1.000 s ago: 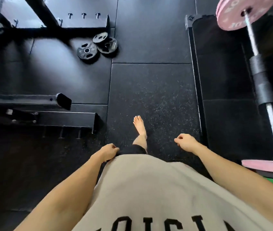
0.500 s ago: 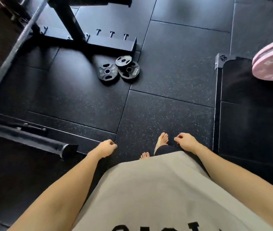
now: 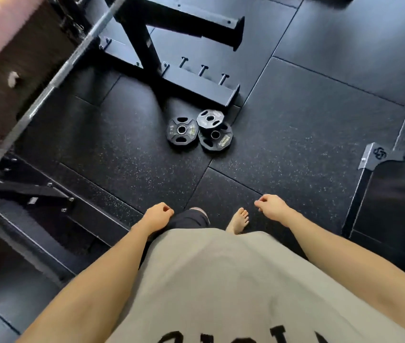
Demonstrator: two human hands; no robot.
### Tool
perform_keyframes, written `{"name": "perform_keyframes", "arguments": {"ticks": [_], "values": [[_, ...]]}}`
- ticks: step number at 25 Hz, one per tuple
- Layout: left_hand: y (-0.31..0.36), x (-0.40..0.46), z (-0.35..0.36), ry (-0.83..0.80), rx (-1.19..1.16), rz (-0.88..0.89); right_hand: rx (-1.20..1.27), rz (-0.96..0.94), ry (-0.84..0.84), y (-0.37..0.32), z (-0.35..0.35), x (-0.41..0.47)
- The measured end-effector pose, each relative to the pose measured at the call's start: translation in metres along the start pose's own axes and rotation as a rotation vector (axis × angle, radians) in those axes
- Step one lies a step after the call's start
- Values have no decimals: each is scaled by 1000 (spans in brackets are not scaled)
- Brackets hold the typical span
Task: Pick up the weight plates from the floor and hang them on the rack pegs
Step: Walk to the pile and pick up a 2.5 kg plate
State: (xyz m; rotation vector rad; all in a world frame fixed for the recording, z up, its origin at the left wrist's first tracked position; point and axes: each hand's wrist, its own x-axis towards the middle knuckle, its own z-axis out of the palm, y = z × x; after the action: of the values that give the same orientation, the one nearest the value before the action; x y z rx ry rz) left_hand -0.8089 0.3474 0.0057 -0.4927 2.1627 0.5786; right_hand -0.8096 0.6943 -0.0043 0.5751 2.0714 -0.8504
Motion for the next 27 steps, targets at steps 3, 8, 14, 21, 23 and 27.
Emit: {"name": "perform_keyframes", "arguments": {"ticks": [3, 8, 14, 21, 23, 27], "values": [[33, 32, -29, -24, -37, -19, -53, -17, -28, -43, -43, 41], [76, 105, -80, -80, -99, -35, -75, 6, -36, -113, -90, 106], [116, 209, -165, -215, -32, -46, -12, 106, -30, -207, -121, 191], [156, 355, -207, -259, 97, -8, 135, 139, -7, -270, -110, 352], [166, 403, -205, -251, 64, -26, 172, 163, -11, -269, -100, 400], [182, 528, -175, -198, 68, 4, 219, 210, -39, -253, -64, 510]]}}
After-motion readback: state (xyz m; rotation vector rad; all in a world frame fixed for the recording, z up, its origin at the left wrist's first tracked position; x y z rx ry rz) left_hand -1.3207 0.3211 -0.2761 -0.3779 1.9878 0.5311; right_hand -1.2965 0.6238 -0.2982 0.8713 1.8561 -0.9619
